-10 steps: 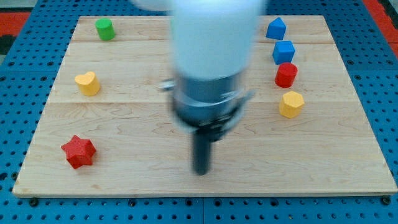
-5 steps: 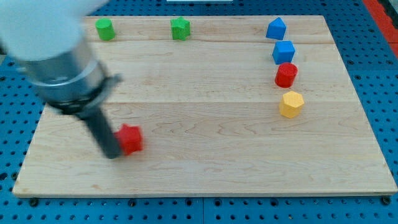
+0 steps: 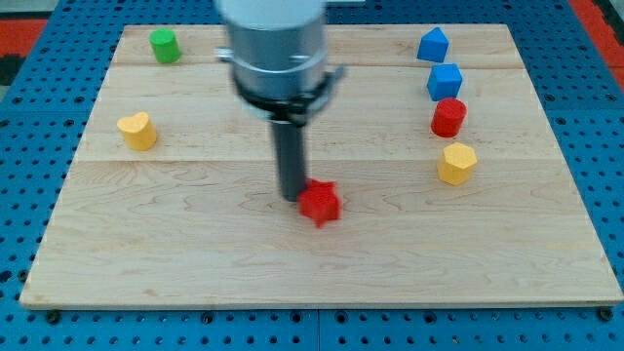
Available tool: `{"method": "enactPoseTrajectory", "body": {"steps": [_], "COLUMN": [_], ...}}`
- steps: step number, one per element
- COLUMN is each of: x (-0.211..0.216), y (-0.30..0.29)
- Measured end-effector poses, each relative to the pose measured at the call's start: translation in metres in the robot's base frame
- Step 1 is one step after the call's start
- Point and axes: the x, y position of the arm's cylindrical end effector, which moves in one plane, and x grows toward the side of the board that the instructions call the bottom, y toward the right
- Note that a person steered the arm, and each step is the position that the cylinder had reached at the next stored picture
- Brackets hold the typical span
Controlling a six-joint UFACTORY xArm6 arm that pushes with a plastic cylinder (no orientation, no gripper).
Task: Push the red star towards bottom right
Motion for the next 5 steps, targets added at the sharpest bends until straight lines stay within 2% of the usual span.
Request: {"method": "enactPoseTrajectory", "body": {"steps": [1, 2, 3, 5], "x": [0.020, 0.067, 0.077, 0.043], "y": [0.034, -0.009, 0.052, 0.035]}}
